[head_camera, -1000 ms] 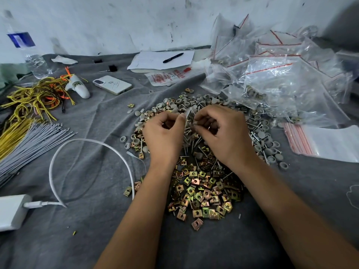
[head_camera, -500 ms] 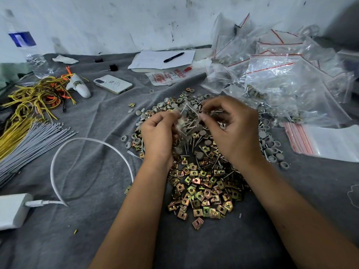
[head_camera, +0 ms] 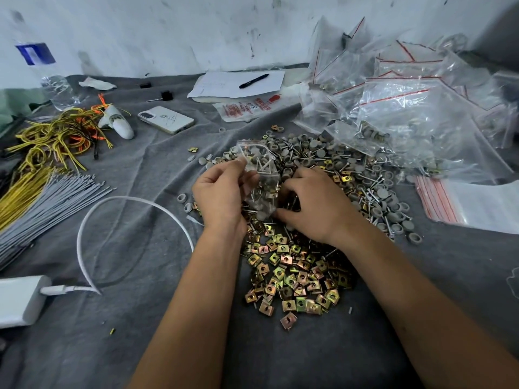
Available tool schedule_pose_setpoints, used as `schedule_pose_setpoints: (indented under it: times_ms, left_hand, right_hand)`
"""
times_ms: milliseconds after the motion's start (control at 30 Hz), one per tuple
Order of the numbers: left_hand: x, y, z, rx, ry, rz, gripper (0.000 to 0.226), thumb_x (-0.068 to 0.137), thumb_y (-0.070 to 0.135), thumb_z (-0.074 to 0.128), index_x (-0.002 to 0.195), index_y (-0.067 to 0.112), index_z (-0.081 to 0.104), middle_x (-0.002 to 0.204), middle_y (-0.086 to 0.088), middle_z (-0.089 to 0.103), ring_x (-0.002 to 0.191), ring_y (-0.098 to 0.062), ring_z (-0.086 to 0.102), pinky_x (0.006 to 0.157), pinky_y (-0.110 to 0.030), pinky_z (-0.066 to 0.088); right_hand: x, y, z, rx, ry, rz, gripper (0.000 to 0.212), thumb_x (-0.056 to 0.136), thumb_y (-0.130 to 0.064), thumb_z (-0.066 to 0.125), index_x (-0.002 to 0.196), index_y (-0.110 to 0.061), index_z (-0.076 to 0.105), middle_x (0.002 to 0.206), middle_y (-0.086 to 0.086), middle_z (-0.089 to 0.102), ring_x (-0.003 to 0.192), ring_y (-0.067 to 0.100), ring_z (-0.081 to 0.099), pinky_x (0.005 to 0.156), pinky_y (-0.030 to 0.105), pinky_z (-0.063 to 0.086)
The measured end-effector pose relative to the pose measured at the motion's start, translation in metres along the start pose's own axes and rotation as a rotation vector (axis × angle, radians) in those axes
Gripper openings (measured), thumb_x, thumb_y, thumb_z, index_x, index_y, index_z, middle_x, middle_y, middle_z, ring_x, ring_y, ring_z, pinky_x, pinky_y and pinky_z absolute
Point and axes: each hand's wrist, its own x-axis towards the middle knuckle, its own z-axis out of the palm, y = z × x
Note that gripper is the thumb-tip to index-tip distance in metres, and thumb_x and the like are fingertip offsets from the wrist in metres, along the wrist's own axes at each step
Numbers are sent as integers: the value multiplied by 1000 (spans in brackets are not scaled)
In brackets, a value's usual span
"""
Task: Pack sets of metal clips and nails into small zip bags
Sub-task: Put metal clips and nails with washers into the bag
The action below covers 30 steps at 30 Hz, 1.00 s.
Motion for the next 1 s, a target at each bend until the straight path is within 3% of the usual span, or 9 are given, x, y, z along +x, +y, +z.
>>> schedule_pose_setpoints:
  times_ms: [167, 367, 467, 567, 667, 733, 833, 900, 1000]
  left_hand:
    - [6, -2, -2, 91, 28, 36, 11, 90, -3, 73, 79, -1, 70, 70, -9, 70, 56, -14, 69, 58, -22, 59]
    - [9, 1, -7, 145, 6, 47, 29, 87, 2, 78, 61, 13, 70, 60, -4, 66, 53, -13, 63, 53, -22, 54]
    - [10, 6, -9, 93, 2, -18, 29, 87, 2, 77, 61, 13, 69, 61, -1, 64, 52, -11, 61, 50, -19, 51]
    - [9, 7, -9, 117, -17, -36, 26, 89, 2, 73, 66, 13, 67, 59, 2, 61, 51, -9, 59, 48, -19, 49]
    - [5, 6, -7, 198, -77, -4, 23, 91, 2, 68, 71, 11, 65, 57, 4, 60, 50, -8, 56, 46, -18, 44]
    - [3, 4, -7, 262, -104, 28, 22, 92, 2, 67, 72, 11, 65, 57, 3, 60, 50, -7, 53, 45, -19, 42]
    - [1, 1, -5, 347, -139, 71, 25, 91, 4, 68, 68, 14, 66, 58, 1, 61, 51, -9, 51, 50, -24, 42]
    - [0, -1, -4, 377, -167, 93, 29, 91, 4, 69, 65, 16, 66, 59, 0, 61, 51, -10, 51, 50, -25, 42]
    - [-1, -3, -3, 402, -215, 122, 30, 91, 5, 69, 63, 16, 65, 61, -2, 59, 54, -11, 52, 49, -22, 43]
  right_hand:
    - [-3, -2, -6, 7, -58, -16, 19, 87, -48, 74, 88, -30, 68, 99, -7, 56, 101, 16, 46, 81, 31, 35]
    - [-6, -7, -9, 99, 54, 121, 29, 81, -25, 82, 107, -22, 70, 88, -6, 66, 76, 10, 61, 65, 24, 44]
    - [-7, -7, -11, 73, 74, 165, 30, 80, -18, 80, 110, -19, 73, 94, -1, 69, 86, 18, 65, 78, 35, 57]
    - [-6, -9, -13, 33, 68, 163, 22, 83, -17, 78, 105, -17, 75, 95, 2, 71, 90, 22, 67, 83, 39, 59]
    - [-7, -7, -12, 16, 66, 108, 26, 89, -14, 74, 114, -16, 72, 101, 3, 71, 95, 22, 67, 86, 40, 58]
    - [-7, -3, -10, 41, 135, 73, 29, 95, -12, 67, 123, -15, 68, 113, 4, 69, 104, 21, 64, 92, 38, 55]
    - [-5, 1, -14, 177, 321, 55, 28, 100, -7, 59, 126, -13, 67, 123, 3, 62, 108, 14, 58, 91, 16, 44]
    - [-4, 0, -17, 267, 441, 17, 26, 98, -2, 60, 120, -11, 70, 116, 3, 63, 102, 11, 59, 85, 7, 41]
    - [-7, -1, -20, 308, 551, -86, 20, 91, -1, 70, 109, -8, 74, 103, 3, 69, 90, 9, 63, 82, 10, 48]
